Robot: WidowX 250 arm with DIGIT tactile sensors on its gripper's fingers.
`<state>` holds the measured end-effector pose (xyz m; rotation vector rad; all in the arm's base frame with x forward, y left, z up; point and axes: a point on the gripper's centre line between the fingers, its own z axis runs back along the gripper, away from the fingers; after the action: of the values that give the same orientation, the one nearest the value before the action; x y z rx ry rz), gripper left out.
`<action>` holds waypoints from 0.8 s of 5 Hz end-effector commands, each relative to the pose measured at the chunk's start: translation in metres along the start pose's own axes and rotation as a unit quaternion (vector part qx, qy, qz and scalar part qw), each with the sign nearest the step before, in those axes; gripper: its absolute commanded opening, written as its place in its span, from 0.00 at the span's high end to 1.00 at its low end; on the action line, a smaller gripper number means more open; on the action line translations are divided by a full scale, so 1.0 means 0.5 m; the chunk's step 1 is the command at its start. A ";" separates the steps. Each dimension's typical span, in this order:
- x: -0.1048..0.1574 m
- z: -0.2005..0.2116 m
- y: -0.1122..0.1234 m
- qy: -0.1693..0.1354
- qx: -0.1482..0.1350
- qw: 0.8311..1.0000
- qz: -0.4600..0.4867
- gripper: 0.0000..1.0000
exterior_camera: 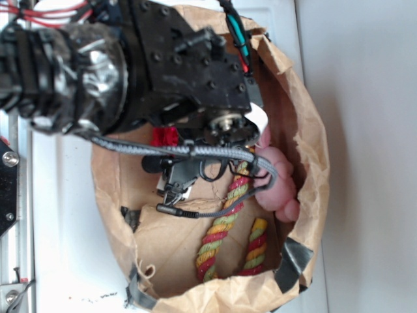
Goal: Grab the red paper.
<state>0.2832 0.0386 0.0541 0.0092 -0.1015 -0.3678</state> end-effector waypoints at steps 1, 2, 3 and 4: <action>0.019 -0.006 -0.006 0.000 0.014 1.000 -0.003 0.00; 0.031 -0.016 -0.011 0.005 0.019 1.000 -0.002 0.00; 0.039 -0.030 -0.021 0.011 0.027 1.000 -0.010 0.00; 0.035 -0.023 -0.017 0.001 0.020 1.000 0.001 1.00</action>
<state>0.2922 0.0244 0.0327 0.0344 -0.0614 -0.3566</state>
